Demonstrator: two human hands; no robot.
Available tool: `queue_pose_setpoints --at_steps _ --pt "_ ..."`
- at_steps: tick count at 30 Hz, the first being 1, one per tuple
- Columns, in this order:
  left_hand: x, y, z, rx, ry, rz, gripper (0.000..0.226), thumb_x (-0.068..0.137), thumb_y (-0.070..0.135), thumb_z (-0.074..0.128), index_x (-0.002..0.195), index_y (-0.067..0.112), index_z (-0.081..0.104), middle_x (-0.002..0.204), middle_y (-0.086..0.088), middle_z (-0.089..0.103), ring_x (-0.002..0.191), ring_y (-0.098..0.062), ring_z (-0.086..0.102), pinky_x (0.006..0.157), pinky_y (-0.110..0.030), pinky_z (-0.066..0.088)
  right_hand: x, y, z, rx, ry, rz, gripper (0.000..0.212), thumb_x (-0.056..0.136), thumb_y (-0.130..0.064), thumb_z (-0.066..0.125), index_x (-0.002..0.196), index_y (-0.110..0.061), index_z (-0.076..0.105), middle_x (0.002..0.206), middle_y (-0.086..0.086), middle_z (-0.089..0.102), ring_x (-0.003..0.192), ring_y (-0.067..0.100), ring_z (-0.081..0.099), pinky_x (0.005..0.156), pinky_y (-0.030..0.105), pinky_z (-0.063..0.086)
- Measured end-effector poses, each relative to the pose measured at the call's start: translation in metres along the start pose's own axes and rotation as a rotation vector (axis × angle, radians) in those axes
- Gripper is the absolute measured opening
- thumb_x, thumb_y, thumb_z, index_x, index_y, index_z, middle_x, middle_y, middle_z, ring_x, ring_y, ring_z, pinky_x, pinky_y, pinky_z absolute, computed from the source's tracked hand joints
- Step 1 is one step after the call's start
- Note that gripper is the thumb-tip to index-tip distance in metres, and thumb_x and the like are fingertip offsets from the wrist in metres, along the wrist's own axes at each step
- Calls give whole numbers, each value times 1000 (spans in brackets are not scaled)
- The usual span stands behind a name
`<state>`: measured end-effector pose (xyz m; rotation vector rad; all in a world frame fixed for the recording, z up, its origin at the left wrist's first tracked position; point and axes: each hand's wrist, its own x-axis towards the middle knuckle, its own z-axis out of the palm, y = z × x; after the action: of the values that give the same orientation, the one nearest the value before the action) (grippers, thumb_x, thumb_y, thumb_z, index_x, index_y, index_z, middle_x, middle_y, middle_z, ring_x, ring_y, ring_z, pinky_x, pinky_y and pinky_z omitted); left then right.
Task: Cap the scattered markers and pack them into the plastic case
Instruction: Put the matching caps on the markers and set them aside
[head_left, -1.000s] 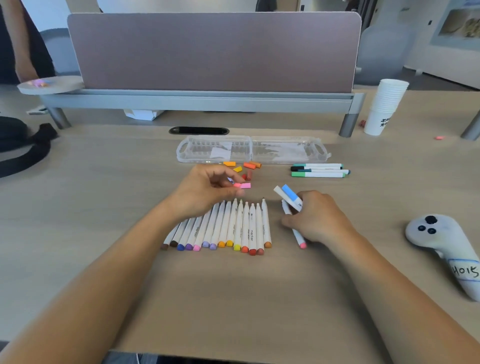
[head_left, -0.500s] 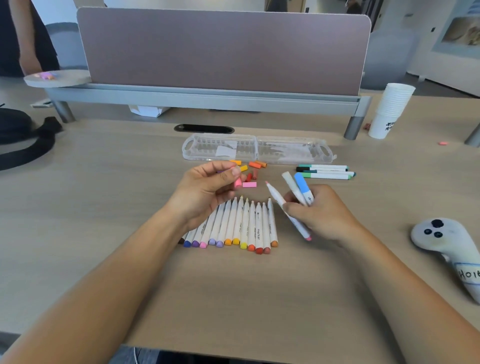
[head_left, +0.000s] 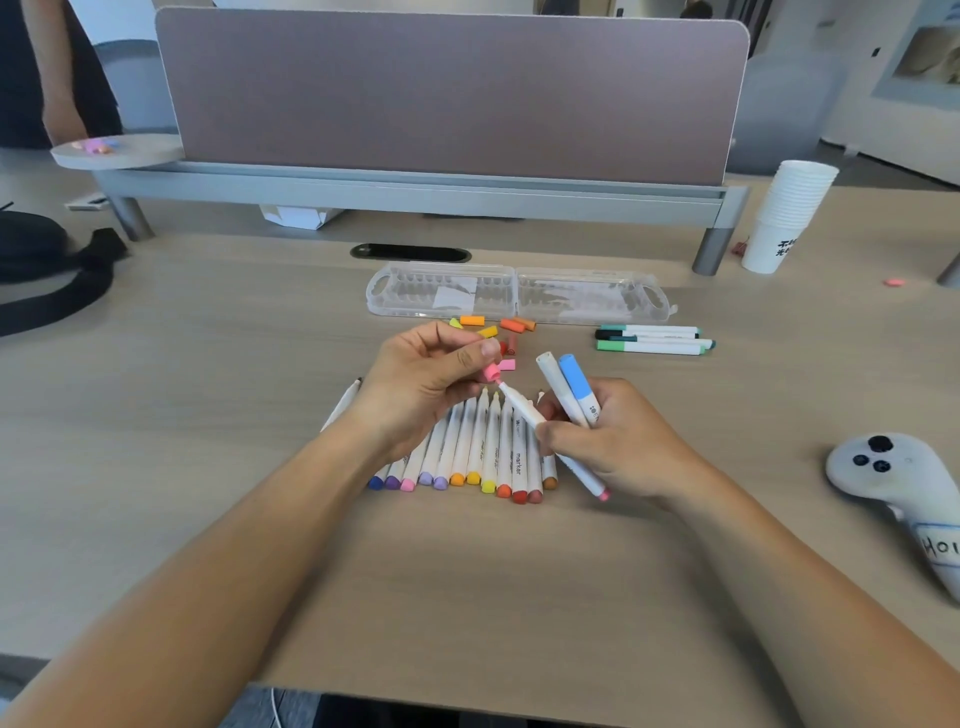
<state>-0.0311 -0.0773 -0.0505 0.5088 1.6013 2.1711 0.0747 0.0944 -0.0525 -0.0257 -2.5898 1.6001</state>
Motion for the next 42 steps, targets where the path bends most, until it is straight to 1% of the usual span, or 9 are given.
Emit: queue_pose_setpoints --at_steps 6,11,15,21,25,30,34,37,42 --pt "-6 -5 6 223 -13 87 15 70 23 76 73 9 73 74 -14 73 73 -22 68 72 -30 58 2 1 -2 -28 36 17 31 90 -10 61 61 -17 55 48 -13 47 48 5 42 50 17 34" --pt "-4 -8 10 204 104 143 17 73 21 75 77 5 72 74 -11 74 73 -21 70 71 -29 60 2 2 -4 -37 58 69 22 90 -13 59 73 1 57 59 4 47 53 13 42 55 27 34" --pt "-1 -7 1 163 163 130 26 74 23 75 84 -1 72 81 -19 73 82 -37 68 85 -44 58 2 0 -3 -22 3 67 18 76 -28 58 64 -14 57 62 3 54 57 15 47 62 31 38" --pt "-4 -11 10 230 104 122 12 70 23 76 74 12 77 77 -9 74 75 -21 69 73 -27 60 2 1 -2 -35 -10 47 17 73 -30 56 63 -16 54 57 -3 51 56 14 44 61 30 37" --pt "-5 -10 9 169 35 99 12 70 19 74 80 14 78 82 -6 76 81 -16 72 73 -21 57 2 2 -5 -22 2 53 22 76 -30 56 65 -11 55 58 2 48 53 14 43 57 28 35" --pt "-3 -15 9 120 18 56 21 69 15 75 89 9 76 89 -10 76 88 -20 72 78 -24 57 2 5 -4 116 -42 71 28 100 -19 52 82 -4 66 58 -2 57 48 11 52 52 19 42" --pt "-3 -18 14 81 3 39 25 67 15 74 90 7 75 90 -8 75 87 -19 71 79 -25 58 2 8 -2 152 -74 49 36 102 -24 49 90 7 63 55 -4 57 49 14 52 52 21 43" --pt "-1 -18 17 64 1 49 25 67 15 74 90 6 74 95 -11 75 89 -21 71 79 -25 58 2 8 2 158 -56 9 39 103 -23 47 81 8 57 53 -3 54 50 19 48 51 23 43" --pt "0 -12 15 164 -36 101 23 76 14 74 96 3 73 100 -21 73 97 -36 70 88 -39 57 4 10 3 166 -47 -44 44 103 -25 47 87 16 53 54 0 53 50 20 48 54 28 43"
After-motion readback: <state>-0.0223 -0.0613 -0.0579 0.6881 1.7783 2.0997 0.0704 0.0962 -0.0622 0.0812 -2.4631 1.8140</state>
